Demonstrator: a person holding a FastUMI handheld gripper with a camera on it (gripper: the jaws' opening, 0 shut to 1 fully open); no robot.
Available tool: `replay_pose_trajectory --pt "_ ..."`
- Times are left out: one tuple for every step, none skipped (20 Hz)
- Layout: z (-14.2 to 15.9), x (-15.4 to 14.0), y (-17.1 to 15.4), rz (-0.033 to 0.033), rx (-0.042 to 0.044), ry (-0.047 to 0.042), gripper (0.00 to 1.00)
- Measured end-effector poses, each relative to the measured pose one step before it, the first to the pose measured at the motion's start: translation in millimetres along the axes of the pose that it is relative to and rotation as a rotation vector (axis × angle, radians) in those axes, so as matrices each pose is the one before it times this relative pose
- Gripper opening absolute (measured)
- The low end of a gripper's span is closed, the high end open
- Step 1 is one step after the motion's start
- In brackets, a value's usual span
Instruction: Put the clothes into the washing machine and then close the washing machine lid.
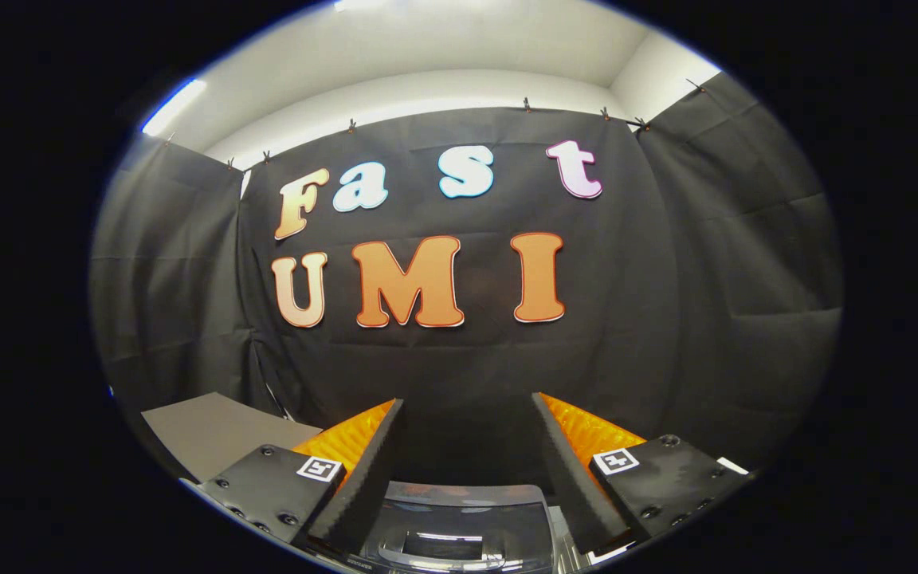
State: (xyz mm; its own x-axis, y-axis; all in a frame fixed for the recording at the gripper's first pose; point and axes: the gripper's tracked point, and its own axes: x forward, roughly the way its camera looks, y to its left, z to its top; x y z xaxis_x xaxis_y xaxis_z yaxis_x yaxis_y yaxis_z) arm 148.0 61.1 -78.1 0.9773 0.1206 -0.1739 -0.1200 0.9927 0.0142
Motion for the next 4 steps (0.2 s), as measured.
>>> replay_pose_trajectory --pt "-0.85 1.41 0.86 0.00181 0.00187 0.00312 0.99" --pt "-1.18 0.91 0.72 0.00134 0.00296 0.00194 0.99" --pt "-0.21 0.45 0.03 0.00079 0.00185 0.00144 0.99" --pt "-1.68 0.23 -0.11 -0.00047 0.00027 0.00146 0.99"
